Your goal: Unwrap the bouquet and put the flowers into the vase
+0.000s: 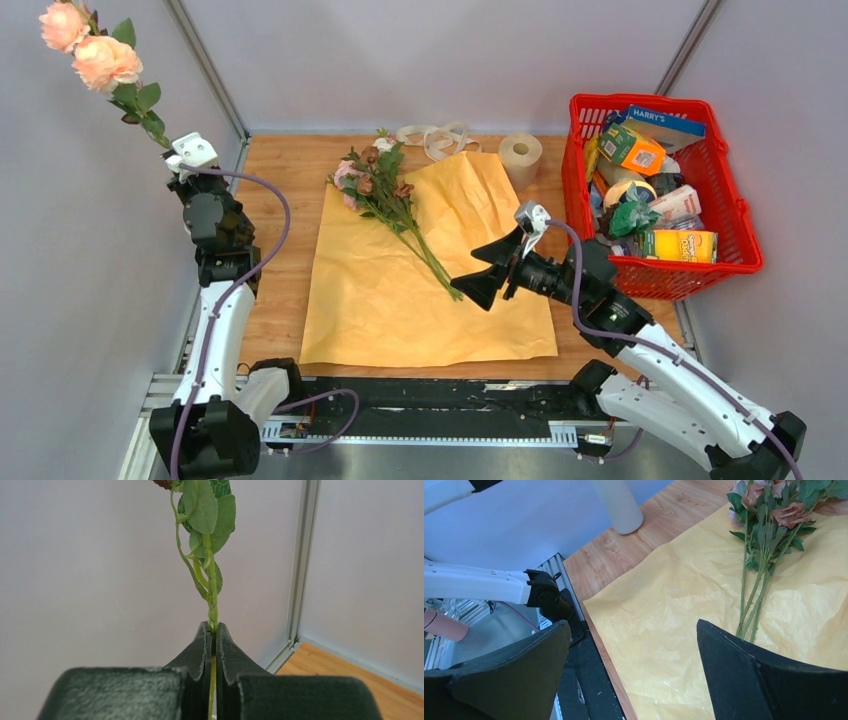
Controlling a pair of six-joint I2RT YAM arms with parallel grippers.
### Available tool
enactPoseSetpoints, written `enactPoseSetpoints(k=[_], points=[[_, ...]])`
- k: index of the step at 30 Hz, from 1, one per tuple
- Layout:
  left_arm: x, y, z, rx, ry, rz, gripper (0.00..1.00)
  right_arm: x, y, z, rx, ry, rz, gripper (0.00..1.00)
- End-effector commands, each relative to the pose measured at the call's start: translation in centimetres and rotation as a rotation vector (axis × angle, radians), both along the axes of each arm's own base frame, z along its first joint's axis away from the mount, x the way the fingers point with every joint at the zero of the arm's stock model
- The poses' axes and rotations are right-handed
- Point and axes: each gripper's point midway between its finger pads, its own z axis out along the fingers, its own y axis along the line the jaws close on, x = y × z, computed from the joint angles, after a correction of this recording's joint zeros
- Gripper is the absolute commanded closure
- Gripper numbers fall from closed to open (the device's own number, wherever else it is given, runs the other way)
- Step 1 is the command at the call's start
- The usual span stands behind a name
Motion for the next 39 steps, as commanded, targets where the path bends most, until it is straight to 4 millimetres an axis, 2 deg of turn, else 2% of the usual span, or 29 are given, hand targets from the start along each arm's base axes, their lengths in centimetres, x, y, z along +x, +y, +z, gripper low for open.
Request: enactPoseSetpoints(k=[1,4,8,11,12,13,19,21,22,23,24,25,26,27,28,33,35,37,38,39], points=[[-0.4,1.5,-0.1,-0.033,-0.060,0.012,1.00,-1.2,-0.7,2.1,0.045,-0.042,0.008,0.00],[-0.1,1.6,-1.5,-0.060,-0.072,-0.021,1.00,-1.2,-0.9,2.3,0.051,-0.049,0.002,0.00],[0.6,1.9,-4.5,-0.150,-0.038,-0.011,1.00,-0.9,-0.8,2.0,0.036,-0.040,-0.006,0.00],[0.4,2.5,-6.5,-0.224,0.009,0.028,0.96,-0.7,-0.8,1.7,0.030,-0.025,-0.018,0.00],[0.2,2.5,-6.6,-0.244,0.002,0.031,0.95,-0.6,-0.9,1.6,0.028,-0.024,-0.025,0.00],[0.1,2.4,-7.2,-0.256,0.024,0.035,0.89,-0.6,-0.9,1.5,0.025,-0.020,-0.028,0.00],[-1.5,1.8,-7.8,-0.297,0.082,0.025,0.68,-0.3,-0.9,1.8,0.021,-0.006,-0.040,0.00],[-2.1,1.4,-8.4,-0.337,0.112,0.015,0.62,-0.6,-0.7,2.0,0.023,0.010,-0.023,0.00],[-2.2,0.9,-9.4,-0.354,0.163,-0.002,0.57,-0.8,-0.6,2.2,0.028,0.018,-0.012,0.00],[-2.6,0.6,-9.5,-0.372,0.171,-0.013,0.55,-0.9,-0.6,2.4,0.033,0.024,-0.009,0.00],[-3.0,0.3,-10.5,-0.389,0.214,-0.018,0.53,-0.8,-0.6,2.5,0.035,0.031,-0.014,0.00],[-3.4,0.1,-10.3,-0.411,0.197,-0.025,0.51,-0.7,-0.7,2.4,0.034,0.038,-0.027,0.00],[-3.6,-0.4,-10.9,-0.440,0.220,-0.043,0.48,-0.4,-0.8,2.1,0.027,0.051,-0.047,0.00],[-4.0,-0.7,-10.2,-0.446,0.208,-0.061,0.48,-0.1,-0.9,1.8,0.020,0.064,-0.066,0.00],[-4.2,-1.3,-11.1,-0.485,0.242,-0.080,0.46,0.2,-1.0,1.3,0.009,0.080,-0.082,0.00],[-6.3,-4.8,-10.8,-0.613,0.316,-0.214,0.46,2.0,-0.6,-0.5,-0.039,0.121,-0.139,0.00],[-6.7,-7.5,-10.8,-0.657,0.344,-0.348,0.46,3.2,-0.7,-1.2,-0.072,0.117,-0.183,0.00],[-6.8,-11.2,-11.2,-0.706,0.388,-0.543,0.45,4.4,-0.7,-1.7,-0.102,0.110,-0.221,0.00],[-7.2,-12.1,-11.0,-0.712,0.384,-0.590,0.44,5.0,-0.5,-2.0,-0.120,0.110,-0.234,0.00],[-7.3,-14.0,-11.6,-0.734,0.417,-0.689,0.39,5.5,-0.5,-2.3,-0.137,0.108,-0.247,0.00]])
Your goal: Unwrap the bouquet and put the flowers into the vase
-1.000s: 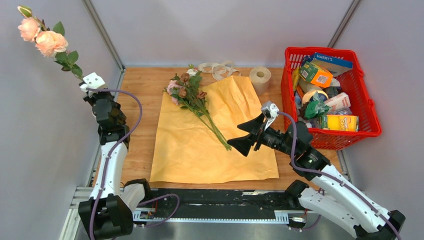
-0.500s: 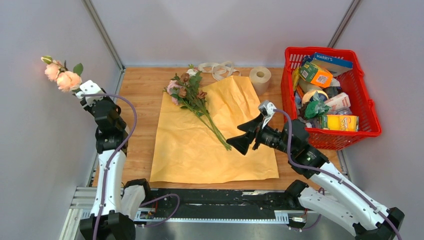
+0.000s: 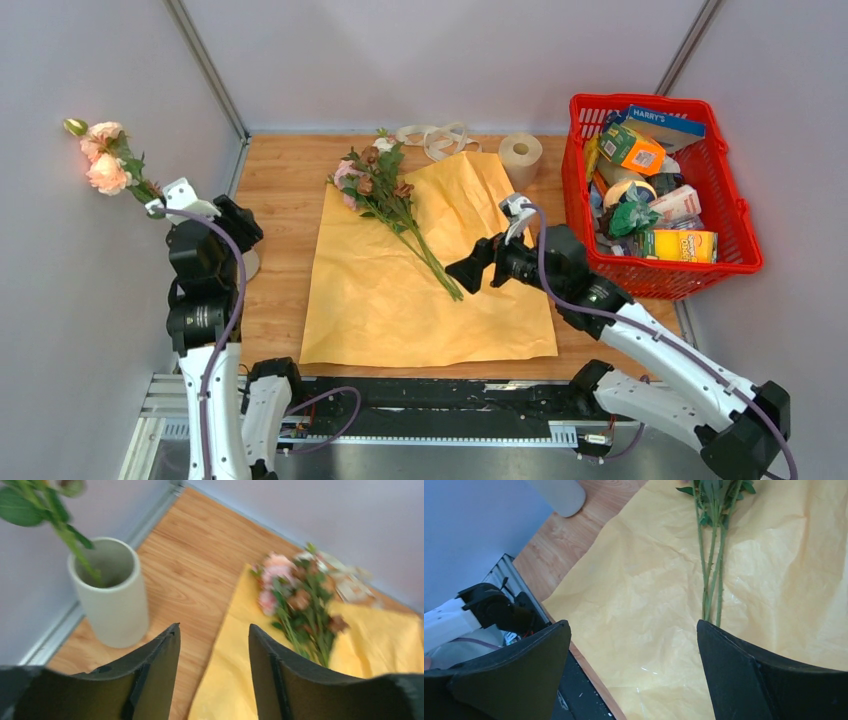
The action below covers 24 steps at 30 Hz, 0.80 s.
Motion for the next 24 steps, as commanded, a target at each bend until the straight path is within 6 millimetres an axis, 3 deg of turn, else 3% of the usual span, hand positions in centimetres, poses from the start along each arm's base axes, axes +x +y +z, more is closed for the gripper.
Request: enactPoseSetpoints(k=[1,4,8,11,14,18,20,24], points=[[-1.8,-8.0,-1.7,-0.205,0.039,-0.380,0.36,2.8,0.0,0.9,-0.053,-0.054,-0.091,0.00],[-2.8,-12.0,-2.9,-0.294,0.058,-0.590,0.35,4.6,0.1,-0.6,-0.126,-0.056,-0.130,0.00],[-4.4,-15.2,-4.0,-0.352,0.051,-0.786,0.34,6.9,0.5,-2.8,-0.213,-0.053,-0.170,0.00],[-5.0,-15.4,-6.0,-0.348,0.070,-0.798,0.34,8.6,1.5,-4.2,-0.256,-0.060,-0.171,0.04],[-5.1,-16.0,-8.4,-0.392,0.086,-0.818,0.33,10.6,2.9,-5.2,-0.288,-0.074,-0.159,0.17],[-5.4,-15.9,-7.6,-0.336,0.062,-0.830,0.33,12.7,4.8,-7.5,-0.335,-0.051,-0.135,0.43],[-5.2,-15.2,-8.3,-0.335,0.079,-0.776,0.33,13.6,5.8,-8.9,-0.351,-0.029,-0.119,0.47],[-5.3,-15.6,-8.2,-0.344,0.069,-0.802,0.32,14.9,7.2,-12.1,-0.398,0.016,-0.096,0.53]])
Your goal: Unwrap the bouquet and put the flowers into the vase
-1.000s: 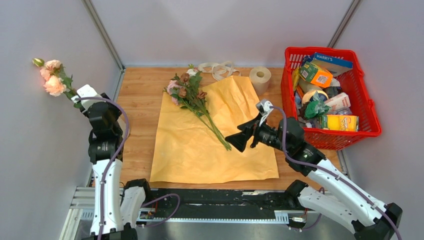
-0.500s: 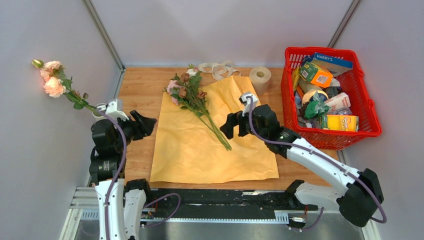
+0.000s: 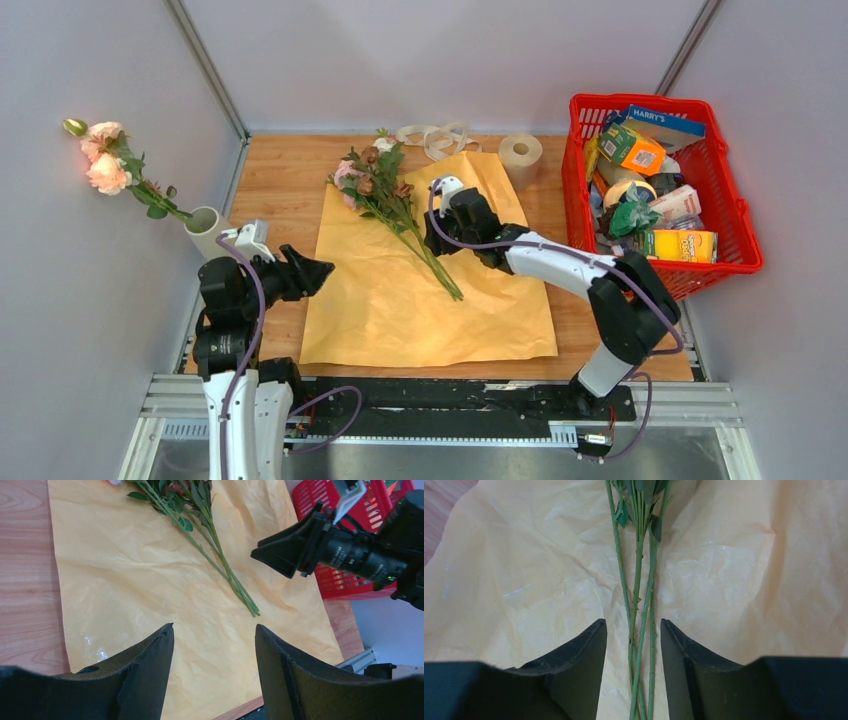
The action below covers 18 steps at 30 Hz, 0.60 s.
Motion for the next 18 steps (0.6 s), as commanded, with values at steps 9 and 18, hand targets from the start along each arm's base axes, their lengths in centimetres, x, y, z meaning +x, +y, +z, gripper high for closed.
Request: enactPoseSetpoints(k=[9,18], points=[[-0.3,-0.5,1.6,0.017,-0.085,-0.032,0.31,4.1,3.4,-4.6,-0.041,0.031,0.005,0.63],[-0.4,-0.6,1.6,0.017,-0.087,-0.033,0.31,4.9,4.3,-6.7,-0.052,0.067,0.001,0.75]])
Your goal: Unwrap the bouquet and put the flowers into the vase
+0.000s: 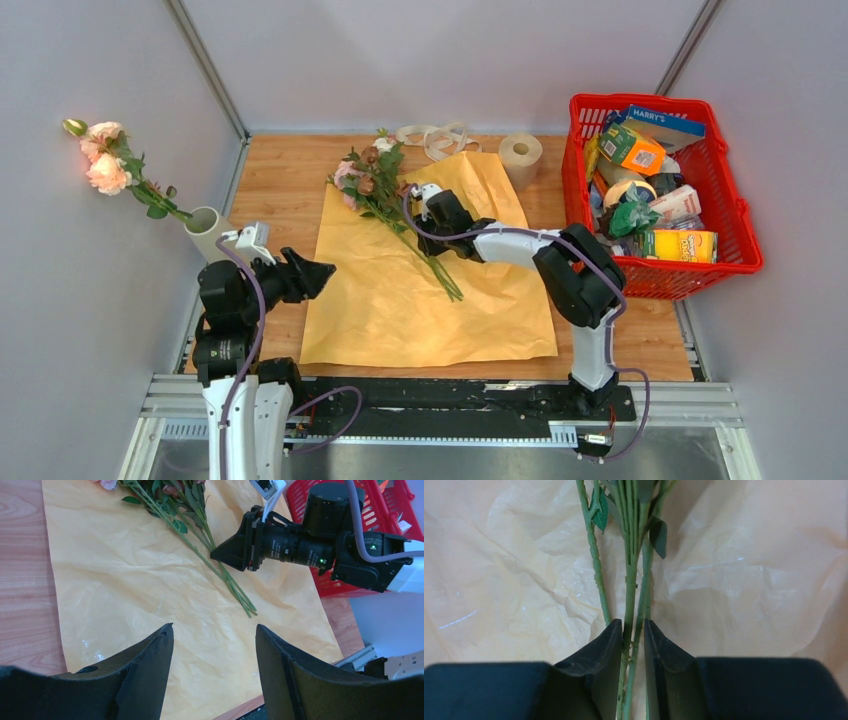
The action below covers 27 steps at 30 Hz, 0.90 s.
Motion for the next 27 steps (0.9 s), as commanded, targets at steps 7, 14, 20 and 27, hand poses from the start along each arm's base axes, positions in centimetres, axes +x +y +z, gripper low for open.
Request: enactPoseSetpoints(k=[7,14,20,27], points=[[0.4,0.3,1.0,0.017,-0.035,0.020,0.31,2.4,1.8,5.3,0.096,-0.109,-0.013,1.00],[1.5,0.8,1.1,-0.007,0.004,0.061,0.32,0.5,1.9,11.3,0.218,-0.177,0.002,1.00],[2.8,0.3,0.9,-0.080,0.041,0.043,0.32,-0.2,2.0,12.2,0.269,-0.170,0.002,1.00],[4.3,-0.6,2.8,-0.172,-0.031,0.006,0.32,-2.3,2.8,15.6,0.408,-0.200,0.059,1.00]])
